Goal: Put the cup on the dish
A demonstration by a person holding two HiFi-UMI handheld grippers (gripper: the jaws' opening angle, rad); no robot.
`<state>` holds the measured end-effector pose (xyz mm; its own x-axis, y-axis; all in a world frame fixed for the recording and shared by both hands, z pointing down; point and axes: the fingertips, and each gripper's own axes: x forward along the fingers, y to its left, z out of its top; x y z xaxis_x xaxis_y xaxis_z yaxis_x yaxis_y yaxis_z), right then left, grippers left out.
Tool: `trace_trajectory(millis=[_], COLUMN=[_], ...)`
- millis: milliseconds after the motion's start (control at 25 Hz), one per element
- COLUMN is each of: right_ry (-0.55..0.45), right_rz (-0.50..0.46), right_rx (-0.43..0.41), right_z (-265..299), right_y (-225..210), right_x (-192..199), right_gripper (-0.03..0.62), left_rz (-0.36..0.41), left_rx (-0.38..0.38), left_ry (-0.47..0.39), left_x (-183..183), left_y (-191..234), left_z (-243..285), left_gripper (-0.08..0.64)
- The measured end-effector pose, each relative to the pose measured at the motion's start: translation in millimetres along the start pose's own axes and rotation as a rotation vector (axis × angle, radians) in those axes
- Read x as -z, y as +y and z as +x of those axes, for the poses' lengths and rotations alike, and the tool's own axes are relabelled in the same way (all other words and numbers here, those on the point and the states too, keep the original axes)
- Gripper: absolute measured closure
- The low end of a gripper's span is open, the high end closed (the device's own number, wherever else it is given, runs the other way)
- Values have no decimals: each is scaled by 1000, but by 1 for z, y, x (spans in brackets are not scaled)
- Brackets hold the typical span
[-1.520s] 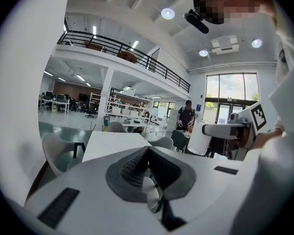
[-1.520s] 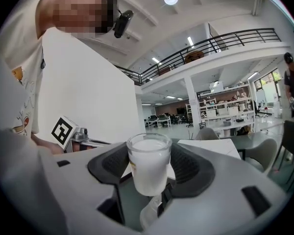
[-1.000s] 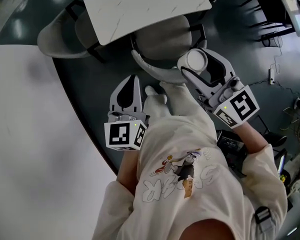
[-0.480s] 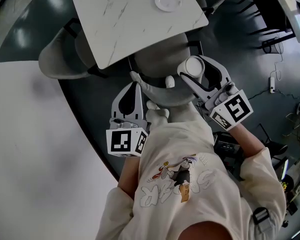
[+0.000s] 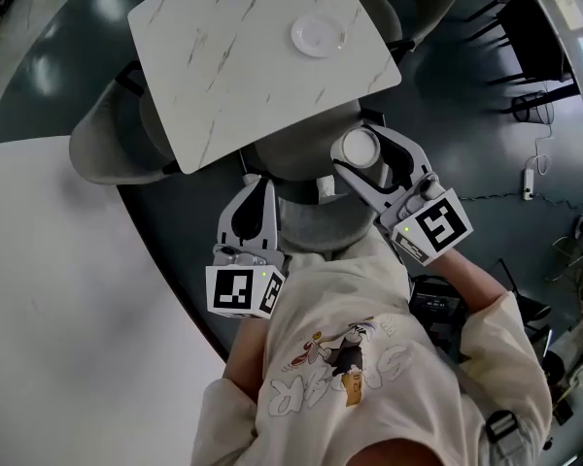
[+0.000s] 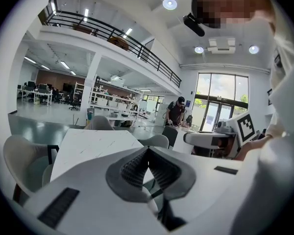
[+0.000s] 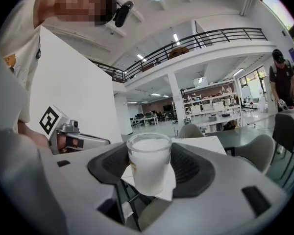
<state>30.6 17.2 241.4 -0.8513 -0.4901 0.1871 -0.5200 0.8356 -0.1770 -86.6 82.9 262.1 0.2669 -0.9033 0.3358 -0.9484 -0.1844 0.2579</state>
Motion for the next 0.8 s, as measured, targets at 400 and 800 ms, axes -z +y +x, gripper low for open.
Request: trace_trajectory(millis=[400,800], right_ry=[1,-5], right_rz=[-34,-32], right_rx=[33,89], right_z=[36,66], right_y=[-41,-75], right_x=[13,27], right_gripper=[327,327], left_rz=[9,18], left_rx=[52,33], left_ry=[-7,-10], left_x=[0,2], left_y=[12,34], left_z=[54,88], left_gripper=[557,557])
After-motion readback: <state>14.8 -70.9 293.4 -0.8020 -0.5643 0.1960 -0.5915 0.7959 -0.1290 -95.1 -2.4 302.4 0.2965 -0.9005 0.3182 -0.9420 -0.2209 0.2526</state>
